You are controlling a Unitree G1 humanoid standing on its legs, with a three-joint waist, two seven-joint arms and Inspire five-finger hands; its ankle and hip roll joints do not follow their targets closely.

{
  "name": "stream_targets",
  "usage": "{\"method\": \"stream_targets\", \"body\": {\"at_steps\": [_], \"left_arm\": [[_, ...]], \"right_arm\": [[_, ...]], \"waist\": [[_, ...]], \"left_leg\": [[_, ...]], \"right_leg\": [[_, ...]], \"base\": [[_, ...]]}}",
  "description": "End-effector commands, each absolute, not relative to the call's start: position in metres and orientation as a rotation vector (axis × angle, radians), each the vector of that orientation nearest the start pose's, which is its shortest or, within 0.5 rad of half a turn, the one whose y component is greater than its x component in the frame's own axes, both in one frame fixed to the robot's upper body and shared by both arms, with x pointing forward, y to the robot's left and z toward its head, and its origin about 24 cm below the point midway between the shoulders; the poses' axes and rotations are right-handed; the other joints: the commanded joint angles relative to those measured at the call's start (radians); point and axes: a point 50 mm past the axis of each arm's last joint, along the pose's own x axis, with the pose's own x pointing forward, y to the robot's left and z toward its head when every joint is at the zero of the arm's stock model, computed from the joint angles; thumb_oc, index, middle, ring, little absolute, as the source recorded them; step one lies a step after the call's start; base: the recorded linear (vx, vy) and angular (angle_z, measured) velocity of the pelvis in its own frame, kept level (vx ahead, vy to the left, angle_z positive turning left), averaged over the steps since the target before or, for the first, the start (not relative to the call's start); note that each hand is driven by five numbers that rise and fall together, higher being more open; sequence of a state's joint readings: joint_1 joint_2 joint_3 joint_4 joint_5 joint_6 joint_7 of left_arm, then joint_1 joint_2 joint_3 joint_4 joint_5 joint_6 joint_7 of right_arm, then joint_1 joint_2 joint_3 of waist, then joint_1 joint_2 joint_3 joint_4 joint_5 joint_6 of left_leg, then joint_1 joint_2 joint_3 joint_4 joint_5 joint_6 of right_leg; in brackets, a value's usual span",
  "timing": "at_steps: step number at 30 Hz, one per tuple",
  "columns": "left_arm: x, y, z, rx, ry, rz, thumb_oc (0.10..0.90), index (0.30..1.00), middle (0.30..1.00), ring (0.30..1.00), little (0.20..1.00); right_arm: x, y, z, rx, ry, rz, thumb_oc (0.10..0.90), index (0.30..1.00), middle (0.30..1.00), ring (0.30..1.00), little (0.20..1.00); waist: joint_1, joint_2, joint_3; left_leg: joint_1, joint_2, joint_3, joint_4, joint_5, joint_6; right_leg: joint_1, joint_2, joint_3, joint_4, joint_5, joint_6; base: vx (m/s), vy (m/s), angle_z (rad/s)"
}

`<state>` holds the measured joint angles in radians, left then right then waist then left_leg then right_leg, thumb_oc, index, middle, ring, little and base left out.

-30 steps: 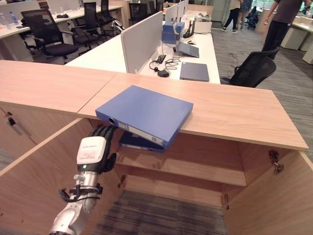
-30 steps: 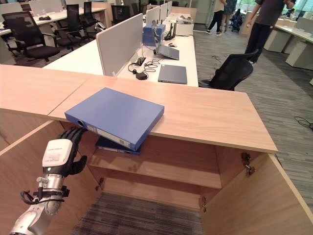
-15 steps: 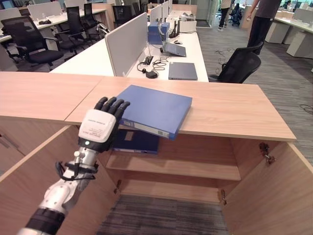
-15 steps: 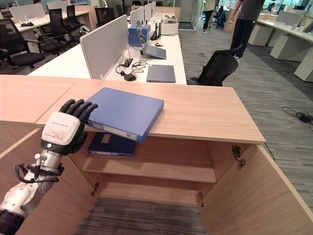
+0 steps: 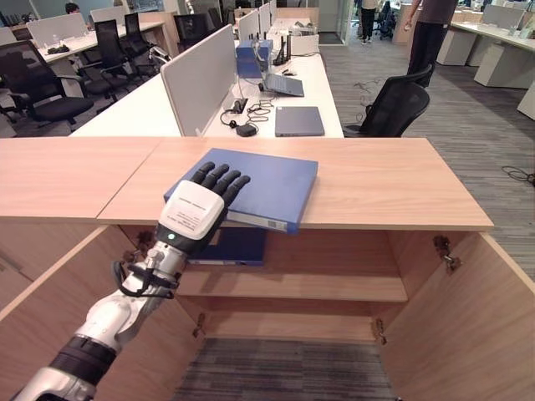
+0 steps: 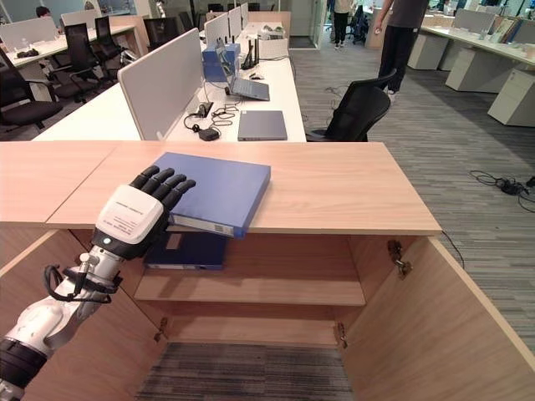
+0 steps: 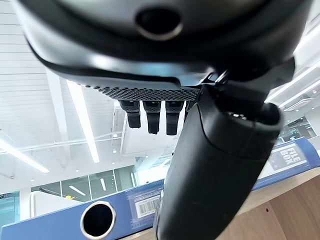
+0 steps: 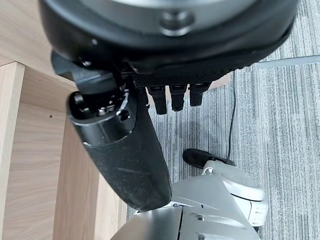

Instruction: Put the empty folder in the office cabinet

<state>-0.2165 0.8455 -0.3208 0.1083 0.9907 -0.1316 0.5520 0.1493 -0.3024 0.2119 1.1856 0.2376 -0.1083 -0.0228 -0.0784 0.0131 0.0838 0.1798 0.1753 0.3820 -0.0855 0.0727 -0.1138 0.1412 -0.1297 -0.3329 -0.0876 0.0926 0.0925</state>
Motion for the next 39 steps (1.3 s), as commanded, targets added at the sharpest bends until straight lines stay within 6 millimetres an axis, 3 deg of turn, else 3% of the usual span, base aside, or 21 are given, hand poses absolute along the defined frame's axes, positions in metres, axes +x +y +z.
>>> {"method": "stream_targets", "body": {"at_steps": [1,12,21,38,39], "left_arm": [[0.3,0.211,0.184,1.686,-0.932,0.235,0.8,0.9,0.9,0.9,0.9],[0.31,0.193,0.172,1.622,-0.901,0.158,0.8,0.9,0.9,0.9,0.9],[0.306,0.18,0.162,1.504,-0.879,0.114,0.8,0.9,0.9,0.9,0.9],[0.316,0.17,0.16,1.485,-0.863,0.097,0.8,0.9,0.9,0.9,0.9],[0.317,0.17,0.161,1.484,-0.859,0.097,0.77,0.855,0.855,0.855,0.855]], "right_arm": [[0.065,-0.255,-0.158,-0.215,1.184,-0.159,0.8,0.9,0.9,0.9,0.9],[0.068,-0.26,-0.156,-0.215,1.176,-0.191,0.8,0.9,0.9,0.9,0.9],[0.066,-0.259,-0.157,-0.217,1.186,-0.192,0.8,0.9,0.9,0.9,0.9],[0.07,-0.258,-0.156,-0.236,1.178,-0.178,0.8,0.9,0.9,0.9,0.9],[0.07,-0.259,-0.156,-0.238,1.178,-0.179,0.8,0.9,0.9,0.9,0.9]], "waist": [[0.001,0.004,0.017],[-0.019,0.006,0.019],[-0.026,0.005,0.022],[-0.046,0.004,0.023],[-0.049,0.004,0.022]], "left_leg": [[0.042,0.032,0.025,-0.002,-0.019,-0.084],[0.043,0.028,0.031,-0.002,-0.025,-0.079],[0.046,0.026,0.033,-0.002,-0.028,-0.075],[0.058,0.031,0.044,-0.002,-0.028,-0.076],[0.059,0.031,0.046,-0.002,-0.028,-0.076]], "right_leg": [[0.084,-0.019,0.051,0.008,-0.152,0.097],[0.073,-0.024,0.061,0.011,-0.146,0.098],[0.071,-0.021,0.066,0.012,-0.148,0.094],[0.072,-0.016,0.081,0.012,-0.15,0.092],[0.071,-0.016,0.082,0.013,-0.15,0.092]], "base": [[0.0,0.0,0.0],[0.0,0.005,-0.02],[0.0,0.0,-0.04],[0.0,0.0,-0.01],[0.0,0.001,-0.05]]}}
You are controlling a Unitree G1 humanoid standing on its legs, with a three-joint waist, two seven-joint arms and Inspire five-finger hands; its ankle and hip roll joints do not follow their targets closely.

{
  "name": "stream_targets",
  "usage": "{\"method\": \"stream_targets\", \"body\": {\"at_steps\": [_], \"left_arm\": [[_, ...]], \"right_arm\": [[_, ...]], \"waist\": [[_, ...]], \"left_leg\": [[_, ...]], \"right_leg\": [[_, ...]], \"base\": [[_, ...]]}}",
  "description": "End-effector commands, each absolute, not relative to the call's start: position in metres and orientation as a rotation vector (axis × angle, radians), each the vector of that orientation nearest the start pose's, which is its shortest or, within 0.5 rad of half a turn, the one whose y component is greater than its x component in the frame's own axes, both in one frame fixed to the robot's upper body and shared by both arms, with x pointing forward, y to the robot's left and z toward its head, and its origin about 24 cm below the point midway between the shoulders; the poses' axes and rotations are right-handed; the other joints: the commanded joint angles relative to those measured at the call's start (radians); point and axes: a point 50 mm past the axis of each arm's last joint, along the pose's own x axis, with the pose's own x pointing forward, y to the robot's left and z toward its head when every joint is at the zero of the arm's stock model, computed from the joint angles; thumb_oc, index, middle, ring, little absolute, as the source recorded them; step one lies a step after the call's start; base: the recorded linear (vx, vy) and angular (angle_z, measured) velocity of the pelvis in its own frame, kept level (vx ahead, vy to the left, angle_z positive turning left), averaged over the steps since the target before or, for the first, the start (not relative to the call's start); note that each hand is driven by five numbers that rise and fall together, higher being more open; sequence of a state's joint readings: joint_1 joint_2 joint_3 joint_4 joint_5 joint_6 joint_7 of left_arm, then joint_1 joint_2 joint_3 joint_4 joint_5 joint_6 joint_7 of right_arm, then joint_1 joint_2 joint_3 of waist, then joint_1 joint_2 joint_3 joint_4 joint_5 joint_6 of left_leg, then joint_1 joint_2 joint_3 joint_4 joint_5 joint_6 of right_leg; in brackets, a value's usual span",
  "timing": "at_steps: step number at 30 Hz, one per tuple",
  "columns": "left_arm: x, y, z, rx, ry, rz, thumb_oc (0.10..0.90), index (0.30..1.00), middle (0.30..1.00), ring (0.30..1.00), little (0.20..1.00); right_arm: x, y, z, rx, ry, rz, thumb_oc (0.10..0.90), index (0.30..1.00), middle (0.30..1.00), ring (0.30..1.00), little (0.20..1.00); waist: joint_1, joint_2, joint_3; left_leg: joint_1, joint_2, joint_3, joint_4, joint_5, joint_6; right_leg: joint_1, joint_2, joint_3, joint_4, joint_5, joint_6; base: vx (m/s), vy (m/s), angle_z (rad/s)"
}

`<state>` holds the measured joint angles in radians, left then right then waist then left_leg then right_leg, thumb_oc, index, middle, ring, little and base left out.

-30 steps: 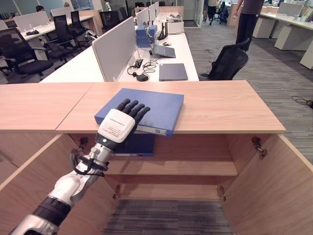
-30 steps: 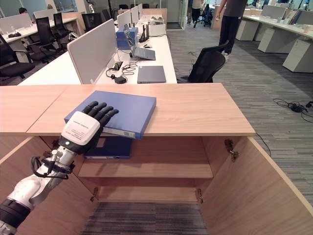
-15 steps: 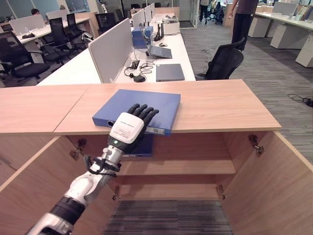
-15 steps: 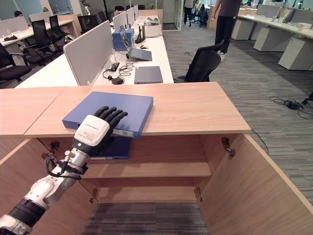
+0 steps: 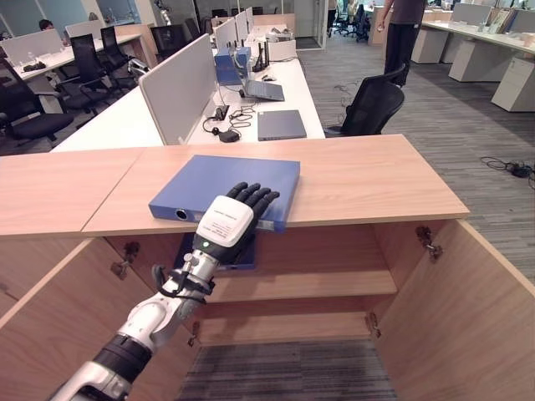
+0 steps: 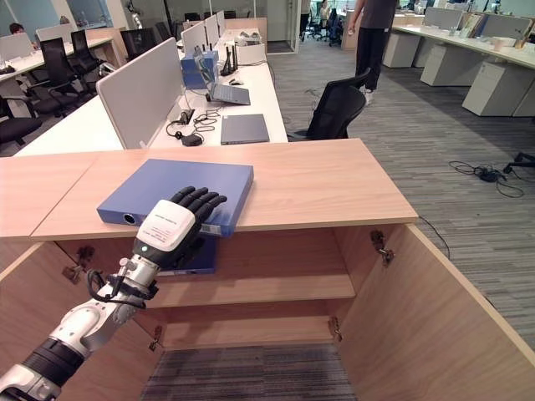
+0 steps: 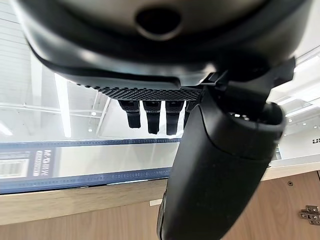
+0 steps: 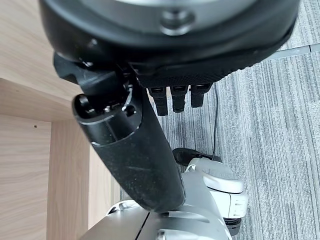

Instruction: Put the empty folder in the office cabinet

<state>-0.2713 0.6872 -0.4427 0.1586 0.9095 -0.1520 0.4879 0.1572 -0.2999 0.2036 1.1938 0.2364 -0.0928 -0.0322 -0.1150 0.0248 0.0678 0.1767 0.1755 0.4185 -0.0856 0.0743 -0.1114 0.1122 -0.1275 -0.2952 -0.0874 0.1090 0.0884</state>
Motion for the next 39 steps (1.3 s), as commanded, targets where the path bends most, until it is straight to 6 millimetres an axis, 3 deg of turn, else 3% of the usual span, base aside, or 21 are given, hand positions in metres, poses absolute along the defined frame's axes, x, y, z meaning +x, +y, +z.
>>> {"method": "stream_targets", "body": {"at_steps": [1,18,29,31,39], "left_arm": [[0.318,0.169,0.16,1.482,-0.85,0.092,0.4,0.3,0.3,0.3,0.3],[0.307,0.173,0.159,1.345,-0.814,0.107,0.4,0.3,0.3,0.3,0.3],[0.252,0.176,0.157,0.702,-0.752,0.101,0.4,0.3,0.3,0.3,0.3],[0.24,0.178,0.167,0.467,-0.756,0.076,0.4,0.3,0.3,0.3,0.3],[0.236,0.176,0.194,-0.054,-0.77,-0.146,0.4,0.3,0.3,0.3,0.3]], "right_arm": [[0.069,-0.26,-0.156,-0.24,1.179,-0.181,0.8,0.9,0.9,0.9,0.9],[0.072,-0.255,-0.157,-0.229,1.172,-0.184,0.8,0.9,0.9,0.9,0.9],[0.071,-0.248,-0.16,-0.192,1.181,-0.218,0.8,0.9,0.9,0.9,0.9],[0.077,-0.251,-0.158,-0.198,1.17,-0.21,0.8,0.9,0.9,0.9,0.9],[0.095,-0.256,-0.152,-0.216,1.142,-0.162,0.8,0.9,0.9,0.9,0.9]], "waist": [[-0.014,-0.009,0.038],[-0.001,-0.016,0.036],[0.046,-0.017,0.048],[0.059,-0.014,0.051],[0.077,-0.002,0.053]], "left_leg": [[0.062,0.03,0.011,-0.002,-0.03,-0.078],[0.064,0.031,0.006,-0.002,-0.032,-0.075],[0.056,0.026,-0.023,-0.002,-0.029,-0.065],[0.053,0.024,-0.034,-0.002,-0.029,-0.062],[0.048,0.026,-0.05,-0.002,-0.02,-0.062]], "right_leg": [[0.099,-0.017,0.047,0.013,-0.166,0.096],[0.104,-0.016,0.045,0.012,-0.166,0.092],[0.111,-0.023,0.035,0.01,-0.16,0.081],[0.116,-0.022,0.027,0.009,-0.163,0.082],[0.121,-0.026,0.011,0.007,-0.163,0.083]], "base": [[0.01,-0.001,-0.04],[0.0,0.0,-0.02],[-0.02,-0.003,0.04],[-0.09,-0.007,0.14],[-0.05,-0.017,0.1]]}}
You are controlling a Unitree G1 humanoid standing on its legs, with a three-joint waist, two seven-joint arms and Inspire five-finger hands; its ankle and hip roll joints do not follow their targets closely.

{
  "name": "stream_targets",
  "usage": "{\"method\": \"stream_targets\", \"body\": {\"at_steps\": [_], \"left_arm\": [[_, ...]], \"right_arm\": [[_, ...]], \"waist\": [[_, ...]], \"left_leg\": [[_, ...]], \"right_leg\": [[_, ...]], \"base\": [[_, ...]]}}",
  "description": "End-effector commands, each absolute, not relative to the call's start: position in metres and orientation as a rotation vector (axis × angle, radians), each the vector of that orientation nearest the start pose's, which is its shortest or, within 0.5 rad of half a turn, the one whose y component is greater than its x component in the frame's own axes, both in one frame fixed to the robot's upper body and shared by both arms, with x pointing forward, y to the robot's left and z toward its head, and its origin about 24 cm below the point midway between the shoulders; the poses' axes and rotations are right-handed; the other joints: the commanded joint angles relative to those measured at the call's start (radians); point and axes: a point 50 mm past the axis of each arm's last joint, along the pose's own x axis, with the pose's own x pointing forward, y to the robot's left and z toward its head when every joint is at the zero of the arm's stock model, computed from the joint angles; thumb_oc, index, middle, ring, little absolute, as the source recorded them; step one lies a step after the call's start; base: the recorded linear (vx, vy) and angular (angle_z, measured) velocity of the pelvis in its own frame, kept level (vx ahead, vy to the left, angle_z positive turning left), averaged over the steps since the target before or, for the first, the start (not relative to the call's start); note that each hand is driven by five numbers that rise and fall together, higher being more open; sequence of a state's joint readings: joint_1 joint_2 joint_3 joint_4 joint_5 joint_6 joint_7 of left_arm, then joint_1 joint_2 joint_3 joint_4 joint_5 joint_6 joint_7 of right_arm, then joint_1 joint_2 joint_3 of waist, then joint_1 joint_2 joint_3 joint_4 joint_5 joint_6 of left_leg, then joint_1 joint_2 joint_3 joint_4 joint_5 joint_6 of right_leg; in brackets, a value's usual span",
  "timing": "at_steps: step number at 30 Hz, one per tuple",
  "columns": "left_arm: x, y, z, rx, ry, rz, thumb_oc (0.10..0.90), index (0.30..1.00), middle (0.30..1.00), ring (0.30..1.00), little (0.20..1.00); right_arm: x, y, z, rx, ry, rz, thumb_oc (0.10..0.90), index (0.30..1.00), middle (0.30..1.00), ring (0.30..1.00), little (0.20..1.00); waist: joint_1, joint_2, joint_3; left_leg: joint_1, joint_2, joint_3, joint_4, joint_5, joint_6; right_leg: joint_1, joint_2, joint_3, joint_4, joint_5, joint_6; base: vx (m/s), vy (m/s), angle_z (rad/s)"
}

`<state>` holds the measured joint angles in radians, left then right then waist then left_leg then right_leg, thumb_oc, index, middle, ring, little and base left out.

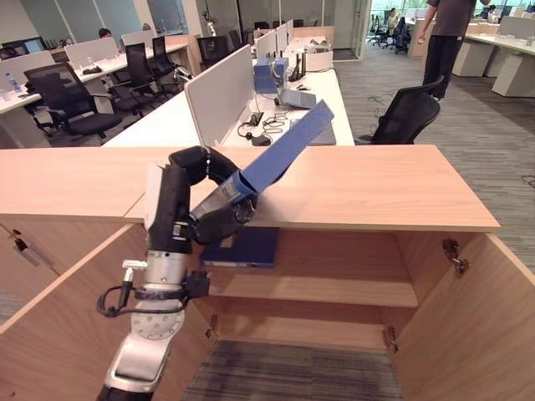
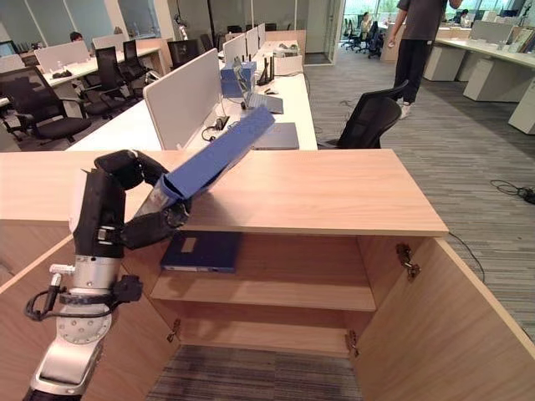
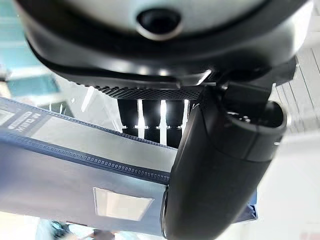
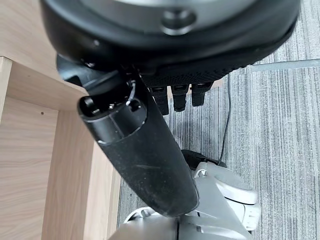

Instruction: Put the empty folder in the office cabinet

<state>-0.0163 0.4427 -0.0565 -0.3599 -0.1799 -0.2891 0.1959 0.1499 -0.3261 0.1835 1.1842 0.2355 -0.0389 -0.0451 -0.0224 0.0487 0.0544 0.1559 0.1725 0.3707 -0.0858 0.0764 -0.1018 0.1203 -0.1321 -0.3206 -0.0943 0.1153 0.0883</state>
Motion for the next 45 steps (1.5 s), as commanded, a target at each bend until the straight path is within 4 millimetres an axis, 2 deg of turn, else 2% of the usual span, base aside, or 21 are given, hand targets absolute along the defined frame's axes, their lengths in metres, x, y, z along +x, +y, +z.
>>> {"method": "stream_targets", "body": {"at_steps": [1,8,11,15,19,26,27,28,31,32,33,34,36,37,38,39,40,41,42,43,45], "left_arm": [[0.238,0.175,0.196,-0.105,-0.772,-0.175,0.4,0.3,0.3,0.3,0.3],[0.244,0.163,0.22,-0.3,-0.817,-0.398,0.4,0.3,0.3,0.3,0.3],[0.249,0.153,0.228,-0.379,-0.79,-0.561,0.4,0.3,0.3,0.3,0.3],[0.252,0.148,0.234,-0.44,-0.711,-0.742,0.4,0.3,0.3,0.3,0.3],[0.251,0.151,0.243,-0.41,-0.675,-0.826,0.4,0.3,0.3,0.3,0.3],[0.254,0.148,0.238,-0.357,-0.579,-0.886,0.4,0.3,0.3,0.3,0.3],[0.256,0.149,0.233,-0.336,-0.542,-0.882,0.4,0.3,0.3,0.3,0.3],[0.259,0.152,0.218,-0.314,-0.484,-0.839,0.4,0.3,0.3,0.3,0.3],[0.26,0.16,0.208,-0.331,-0.456,-0.78,0.4,0.3,0.3,0.3,0.3],[0.26,0.16,0.207,-0.332,-0.456,-0.78,0.4,0.3,0.3,0.3,0.3],[0.261,0.165,0.204,-0.337,-0.444,-0.749,0.4,0.3,0.3,0.3,0.3],[0.261,0.179,0.197,-0.346,-0.428,-0.673,0.4,0.3,0.3,0.3,0.3],[0.261,0.187,0.191,-0.367,-0.417,-0.627,0.4,0.3,0.3,0.3,0.3],[0.26,0.187,0.191,-0.369,-0.416,-0.627,0.4,0.3,0.3,0.3,0.3],[0.259,0.193,0.19,-0.363,-0.419,-0.6,0.4,0.3,0.3,0.3,0.3],[0.255,0.204,0.186,-0.352,-0.42,-0.55,0.4,0.3,0.3,0.3,0.3],[0.255,0.204,0.185,-0.353,-0.419,-0.549,0.4,0.3,0.3,0.3,0.3],[0.253,0.209,0.185,-0.322,-0.422,-0.535,0.4,0.3,0.3,0.3,0.3],[0.253,0.209,0.185,-0.323,-0.422,-0.535,0.4,0.3,0.3,0.3,0.3],[0.251,0.214,0.184,-0.306,-0.421,-0.517,0.4,0.3,0.3,0.3,0.3],[0.248,0.216,0.183,-0.292,-0.415,-0.511,0.4,0.3,0.3,0.3,0.3]], "right_arm": [[0.096,-0.258,-0.152,-0.223,1.145,-0.157,0.8,0.9,0.9,0.9,0.9],[0.093,-0.257,-0.153,-0.261,1.184,-0.078,0.8,0.9,0.9,0.9,0.9],[0.095,-0.257,-0.153,-0.281,1.189,-0.047,0.8,0.9,0.9,0.9,0.9],[0.096,-0.259,-0.152,-0.301,1.197,-0.019,0.8,0.9,0.9,0.9,0.9],[0.094,-0.261,-0.153,-0.315,1.21,-0.017,0.8,0.9,0.9,0.9,0.9],[0.088,-0.262,-0.154,-0.321,1.234,-0.014,0.8,0.9,0.9,0.9,0.9],[0.087,-0.262,-0.154,-0.308,1.234,-0.023,0.8,0.9,0.9,0.9,0.9],[0.095,-0.262,-0.152,-0.214,1.194,-0.092,0.8,0.9,0.9,0.9,0.9],[0.122,-0.262,-0.142,-0.075,1.049,-0.175,0.8,0.9,0.9,0.9,0.9],[0.122,-0.263,-0.142,-0.075,1.05,-0.176,0.8,0.9,0.9,0.9,0.9],[0.136,-0.264,-0.134,-0.033,0.973,-0.196,0.8,0.9,0.9,0.9,0.9],[0.167,-0.268,-0.109,0.0,0.771,-0.186,0.8,0.9,0.9,0.9,0.9],[0.192,-0.271,-0.079,0.034,0.579,-0.176,0.8,0.9,0.9,0.9,0.9],[0.191,-0.272,-0.079,0.033,0.581,-0.177,0.8,0.9,0.9,0.9,0.9],[0.198,-0.277,-0.063,0.033,0.499,-0.179,0.8,0.9,0.9,0.9,0.9],[0.209,-0.285,-0.036,0.035,0.362,-0.182,0.8,0.9,0.9,0.9,0.9],[0.209,-0.285,-0.036,0.033,0.364,-0.181,0.8,0.9,0.9,0.9,0.9],[0.218,-0.291,-0.013,0.007,0.272,-0.162,0.8,0.9,0.9,0.9,0.9],[0.218,-0.291,-0.013,0.007,0.273,-0.162,0.8,0.9,0.9,0.9,0.9],[0.222,-0.298,0.006,-0.018,0.2,-0.159,0.8,0.9,0.9,0.9,0.9],[0.225,-0.304,0.021,-0.022,0.144,-0.154,0.8,0.9,0.9,0.9,0.9]], "waist": [[-0.015,-0.023,0.066],[-0.025,-0.011,0.06],[-0.032,-0.003,0.057],[-0.039,0.005,0.053],[-0.04,0.01,0.052],[-0.045,0.013,0.049],[-0.045,0.013,0.048],[-0.047,0.013,0.048],[-0.05,0.011,0.05],[-0.05,0.012,0.05],[-0.051,0.011,0.052],[-0.053,0.008,0.059],[-0.058,0.008,0.056],[-0.058,0.009,0.055],[-0.06,0.009,0.054],[-0.061,0.007,0.054],[-0.062,0.008,0.052],[-0.064,0.005,0.05],[-0.064,0.006,0.05],[-0.063,0.002,0.05],[-0.063,-0.001,0.049]], "left_leg": [[0.069,0.029,-0.004,-0.001,-0.021,-0.072],[0.075,0.029,-0.006,-0.001,-0.019,-0.076],[0.078,0.03,-0.003,-0.001,-0.018,-0.077],[0.081,0.029,0.001,-0.001,-0.016,-0.079],[0.08,0.028,0.006,-0.001,-0.013,-0.081],[0.077,0.025,0.008,-0.001,-0.01,-0.082],[0.076,0.024,0.007,-0.001,-0.01,-0.081],[0.075,0.022,0.007,-0.001,-0.011,-0.08],[0.075,0.02,0.009,-0.001,-0.011,-0.08],[0.075,0.02,0.009,-0.001,-0.011,-0.08],[0.074,0.019,0.01,-0.001,-0.011,-0.08],[0.077,0.017,0.011,-0.001,-0.013,-0.081],[0.067,0.017,0.011,-0.001,-0.009,-0.081],[0.067,0.017,0.011,-0.001,-0.009,-0.081],[0.067,0.017,0.012,-0.001,-0.009,-0.081],[0.069,0.016,0.012,-0.001,-0.012,-0.08],[0.068,0.016,0.013,-0.001,-0.012,-0.08],[0.067,0.015,0.013,-0.001,-0.013,-0.078],[0.067,0.015,0.013,-0.001,-0.014,-0.078],[0.067,0.015,0.011,-0.001,-0.014,-0.077],[0.066,0.015,0.01,-0.001,-0.015,-0.076]], "right_leg": [[0.113,-0.022,0.037,0.014,-0.169,0.083],[0.119,-0.023,0.037,0.015,-0.171,0.083],[0.119,-0.023,0.037,0.017,-0.171,0.083],[0.12,-0.021,0.039,0.017,-0.169,0.084],[0.115,-0.02,0.042,0.017,-0.165,0.086],[0.109,-0.023,0.047,0.017,-0.161,0.088],[0.107,-0.023,0.047,0.018,-0.16,0.088],[0.107,-0.025,0.05,0.018,-0.159,0.089],[0.104,-0.027,0.054,0.019,-0.156,0.09],[0.104,-0.027,0.055,0.019,-0.156,0.09],[0.101,-0.027,0.057,0.02,-0.154,0.091],[0.102,-0.029,0.055,0.023,-0.156,0.093],[0.091,-0.028,0.059,0.022,-0.151,0.093],[0.091,-0.028,0.059,0.023,-0.151,0.093],[0.09,-0.028,0.06,0.023,-0.151,0.093],[0.09,-0.029,0.06,0.023,-0.151,0.093],[0.089,-0.029,0.06,0.023,-0.151,0.094],[0.088,-0.031,0.061,0.023,-0.15,0.094],[0.088,-0.031,0.061,0.023,-0.15,0.094],[0.087,-0.031,0.061,0.023,-0.149,0.094],[0.087,-0.03,0.062,0.023,-0.149,0.094]], "base": [[-0.02,-0.009,0.05],[0.0,-0.001,0.0],[0.0,0.0,0.0],[0.0,0.0,0.0],[0.0,0.0,0.0],[0.0,-0.001,-0.01],[0.0,0.0,0.0],[0.0,0.0,0.0],[0.0,0.0,0.0],[0.0,0.0,0.0],[0.0,0.015,-0.06],[-0.01,0.017,-0.1],[-0.01,0.015,-0.09],[0.0,0.0,0.0],[0.0,0.0,0.0],[0.0,0.0,0.0],[0.0,0.0,0.0],[0.0,0.0,0.0],[0.0,0.0,0.0],[0.01,0.013,0.05],[0.01,0.012,0.04]]}}
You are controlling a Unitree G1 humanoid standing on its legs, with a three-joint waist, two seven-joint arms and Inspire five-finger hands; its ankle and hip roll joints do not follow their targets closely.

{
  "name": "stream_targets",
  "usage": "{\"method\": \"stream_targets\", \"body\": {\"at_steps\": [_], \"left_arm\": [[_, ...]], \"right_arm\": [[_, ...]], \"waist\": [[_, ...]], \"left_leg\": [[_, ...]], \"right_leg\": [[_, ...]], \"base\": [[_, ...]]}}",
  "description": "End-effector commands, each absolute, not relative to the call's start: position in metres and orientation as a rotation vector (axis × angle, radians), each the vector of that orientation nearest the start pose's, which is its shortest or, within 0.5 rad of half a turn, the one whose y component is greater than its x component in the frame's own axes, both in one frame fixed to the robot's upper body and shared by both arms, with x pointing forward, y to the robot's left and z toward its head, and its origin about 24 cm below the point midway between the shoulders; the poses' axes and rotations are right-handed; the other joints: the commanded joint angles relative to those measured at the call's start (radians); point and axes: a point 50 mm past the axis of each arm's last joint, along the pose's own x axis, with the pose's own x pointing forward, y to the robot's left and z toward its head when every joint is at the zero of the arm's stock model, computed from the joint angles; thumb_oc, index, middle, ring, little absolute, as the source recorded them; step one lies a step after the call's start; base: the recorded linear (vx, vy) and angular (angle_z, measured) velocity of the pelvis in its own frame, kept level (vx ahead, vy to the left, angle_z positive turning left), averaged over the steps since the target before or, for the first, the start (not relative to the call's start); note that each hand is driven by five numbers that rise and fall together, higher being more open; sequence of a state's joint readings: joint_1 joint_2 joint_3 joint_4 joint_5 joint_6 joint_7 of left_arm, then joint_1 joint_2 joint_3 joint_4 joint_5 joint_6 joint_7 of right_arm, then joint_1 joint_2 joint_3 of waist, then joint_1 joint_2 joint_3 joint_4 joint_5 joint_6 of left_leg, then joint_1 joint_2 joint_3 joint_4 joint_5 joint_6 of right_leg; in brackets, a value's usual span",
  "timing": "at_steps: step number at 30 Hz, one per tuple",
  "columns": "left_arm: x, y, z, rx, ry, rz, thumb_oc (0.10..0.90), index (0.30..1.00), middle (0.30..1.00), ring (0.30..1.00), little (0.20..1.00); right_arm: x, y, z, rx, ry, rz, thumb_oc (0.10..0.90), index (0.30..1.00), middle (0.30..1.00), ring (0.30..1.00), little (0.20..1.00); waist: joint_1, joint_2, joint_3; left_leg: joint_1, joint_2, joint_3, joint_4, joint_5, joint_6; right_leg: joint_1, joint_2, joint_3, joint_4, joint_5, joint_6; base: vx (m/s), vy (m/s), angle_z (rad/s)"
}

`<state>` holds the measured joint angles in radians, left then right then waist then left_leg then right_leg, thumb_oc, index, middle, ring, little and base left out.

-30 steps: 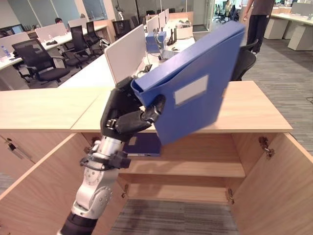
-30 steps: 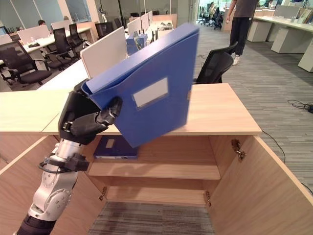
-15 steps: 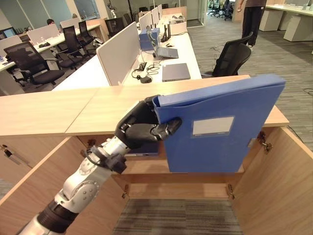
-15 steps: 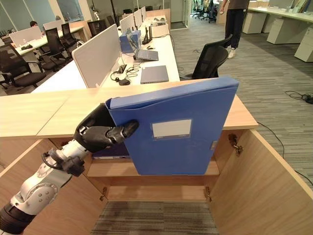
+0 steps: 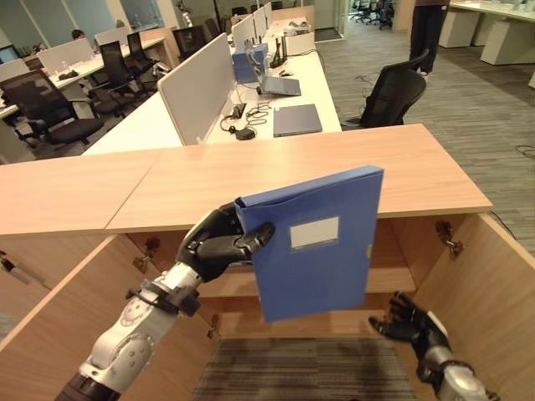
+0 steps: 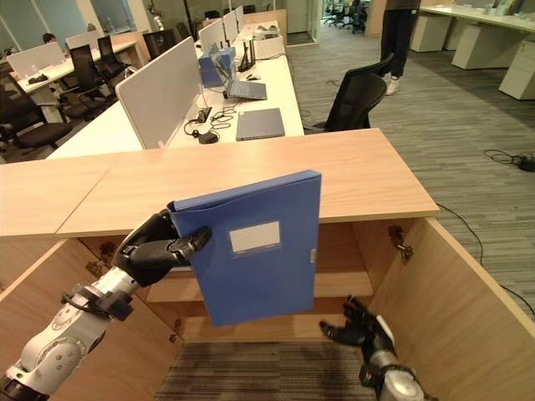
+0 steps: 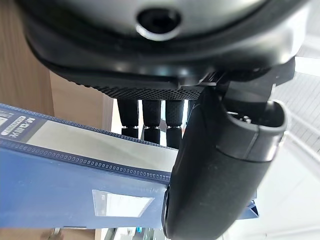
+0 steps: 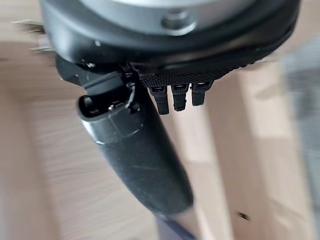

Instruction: Put the empty folder in the office cabinet

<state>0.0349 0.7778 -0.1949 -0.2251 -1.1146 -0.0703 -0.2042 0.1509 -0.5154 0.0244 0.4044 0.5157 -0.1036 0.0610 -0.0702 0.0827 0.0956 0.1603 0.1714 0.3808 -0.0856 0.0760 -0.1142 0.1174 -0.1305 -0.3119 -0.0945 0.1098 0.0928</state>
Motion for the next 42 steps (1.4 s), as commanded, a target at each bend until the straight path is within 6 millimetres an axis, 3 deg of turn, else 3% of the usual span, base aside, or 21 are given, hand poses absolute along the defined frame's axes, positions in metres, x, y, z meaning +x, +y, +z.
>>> {"method": "stream_targets", "body": {"at_steps": [1,5,6,10,20,33,42], "left_arm": [[0.247,0.218,0.182,-0.283,-0.414,-0.507,0.4,0.3,0.3,0.3,0.3],[0.245,0.222,0.181,-0.273,-0.41,-0.494,0.4,0.3,0.3,0.3,0.3],[0.243,0.228,0.181,-0.255,-0.406,-0.484,0.4,0.3,0.3,0.3,0.3],[0.24,0.231,0.179,-0.243,-0.398,-0.482,0.4,0.3,0.3,0.3,0.3],[0.238,0.229,0.18,-0.212,-0.387,-0.547,0.4,0.3,0.3,0.3,0.3],[0.235,0.218,0.18,-0.193,-0.371,-0.654,0.4,0.3,0.3,0.3,0.3],[0.236,0.19,0.177,-0.229,-0.341,-0.787,0.4,0.3,0.3,0.3,0.3]], "right_arm": [[0.227,-0.306,0.027,-0.018,0.122,-0.148,0.8,0.9,0.9,0.9,0.9],[0.228,-0.31,0.039,-0.017,0.085,-0.126,0.8,0.9,0.9,0.9,0.9],[0.23,-0.308,0.058,-0.001,0.019,-0.065,0.8,0.9,0.9,0.9,0.9],[0.233,-0.303,0.076,0.03,-0.038,0.026,0.8,0.9,0.9,0.9,0.9],[0.24,-0.288,0.1,0.115,-0.07,0.257,0.8,0.9,0.9,0.9,0.9],[0.243,-0.229,0.128,0.148,-0.066,0.693,0.8,0.9,0.9,0.9,0.9],[0.243,-0.184,0.148,0.123,-0.13,0.929,0.8,0.9,0.9,0.9,0.9]], "waist": [[-0.014,-0.037,0.007],[-0.013,-0.039,0.007],[-0.012,-0.044,0.006],[-0.01,-0.048,0.005],[-0.007,-0.054,0.003],[0.001,-0.056,0.0],[0.006,-0.056,-0.001]], "left_leg": [[0.061,0.017,-0.001,-0.002,-0.015,-0.064],[0.06,0.017,-0.003,-0.002,-0.015,-0.064],[0.058,0.018,-0.003,-0.002,-0.015,-0.065],[0.056,0.021,-0.005,-0.002,-0.015,-0.066],[0.055,0.022,-0.01,-0.002,-0.012,-0.066],[0.052,0.022,-0.006,-0.002,-0.005,-0.072],[0.046,0.021,-0.012,-0.002,-0.007,-0.069]], "right_leg": [[0.089,-0.032,0.054,0.023,-0.144,0.09],[0.089,-0.03,0.053,0.023,-0.145,0.09],[0.087,-0.028,0.054,0.023,-0.145,0.09],[0.087,-0.026,0.051,0.023,-0.146,0.091],[0.086,-0.024,0.054,0.023,-0.146,0.09],[0.08,-0.024,0.053,0.022,-0.141,0.094],[0.078,-0.024,0.051,0.024,-0.142,0.095]], "base": [[0.0,0.0,0.0],[0.0,0.0,0.0],[0.0,0.0,0.0],[0.0,0.0,0.0],[0.0,0.0,0.0],[0.0,0.0,0.0],[0.0,0.0,0.0]]}}
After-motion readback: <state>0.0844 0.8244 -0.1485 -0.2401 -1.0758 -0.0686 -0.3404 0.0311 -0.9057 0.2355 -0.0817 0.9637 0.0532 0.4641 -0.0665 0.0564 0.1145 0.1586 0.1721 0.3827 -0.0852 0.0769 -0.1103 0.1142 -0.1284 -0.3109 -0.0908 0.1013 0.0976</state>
